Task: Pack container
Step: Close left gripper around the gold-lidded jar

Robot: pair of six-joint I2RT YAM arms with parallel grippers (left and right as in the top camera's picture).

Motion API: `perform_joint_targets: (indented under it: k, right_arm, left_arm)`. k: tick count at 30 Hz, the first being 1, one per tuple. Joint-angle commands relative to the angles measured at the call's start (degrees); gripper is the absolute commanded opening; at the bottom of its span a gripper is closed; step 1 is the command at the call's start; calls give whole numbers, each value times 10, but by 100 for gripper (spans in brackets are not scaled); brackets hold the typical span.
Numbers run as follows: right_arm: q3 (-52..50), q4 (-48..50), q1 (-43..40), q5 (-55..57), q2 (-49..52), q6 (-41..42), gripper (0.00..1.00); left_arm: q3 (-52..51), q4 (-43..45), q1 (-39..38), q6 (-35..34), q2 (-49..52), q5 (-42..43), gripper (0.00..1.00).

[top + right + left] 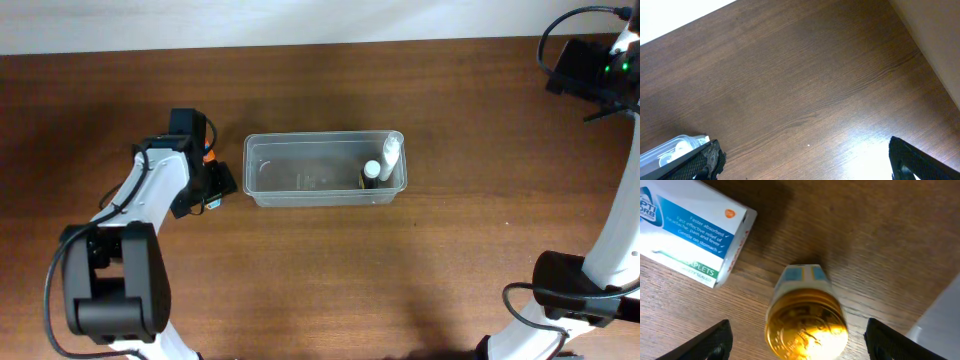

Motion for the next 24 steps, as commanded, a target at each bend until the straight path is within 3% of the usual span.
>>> perform_joint_targets:
  k: [1,8,14,24]
  right_arm:
    - [9,-3,-2,7,-10,-3,98]
    - [9,-3,-2,7,-10,-3,98]
    - [9,-3,-2,7,-10,-3,98]
    - [9,-3,-2,7,-10,-3,98]
  left_arm:
    - [10,-2,0,-9,10,-28,84]
    - [10,3,0,-9,11,-40,78]
    - [10,8,0,-9,11,-40,58]
    - [10,8,0,-5,11,-40,39]
